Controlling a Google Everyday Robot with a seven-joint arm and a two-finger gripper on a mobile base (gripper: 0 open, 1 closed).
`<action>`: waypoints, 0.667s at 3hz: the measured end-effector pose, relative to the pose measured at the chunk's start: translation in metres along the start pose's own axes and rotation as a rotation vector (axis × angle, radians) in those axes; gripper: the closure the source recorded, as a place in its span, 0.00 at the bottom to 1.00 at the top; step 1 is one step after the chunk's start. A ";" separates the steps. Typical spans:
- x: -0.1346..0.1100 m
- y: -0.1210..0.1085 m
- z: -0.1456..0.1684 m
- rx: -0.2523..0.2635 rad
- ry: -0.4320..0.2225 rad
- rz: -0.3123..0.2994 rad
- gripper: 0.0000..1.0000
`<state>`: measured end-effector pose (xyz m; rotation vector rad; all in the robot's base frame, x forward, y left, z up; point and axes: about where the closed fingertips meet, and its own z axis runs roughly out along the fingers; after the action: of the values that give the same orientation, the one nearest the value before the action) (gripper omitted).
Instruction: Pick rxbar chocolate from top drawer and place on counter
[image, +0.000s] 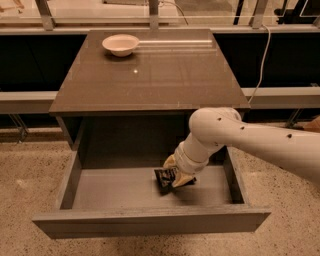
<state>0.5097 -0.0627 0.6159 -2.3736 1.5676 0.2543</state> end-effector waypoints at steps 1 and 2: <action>-0.011 -0.023 -0.012 0.082 -0.071 -0.059 1.00; -0.030 -0.040 -0.039 0.117 -0.158 -0.117 1.00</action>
Offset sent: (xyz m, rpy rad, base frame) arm 0.0262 0.0409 0.1031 0.3041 -0.0699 0.1839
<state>0.5343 -0.0343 0.6676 -2.2852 1.3310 0.3078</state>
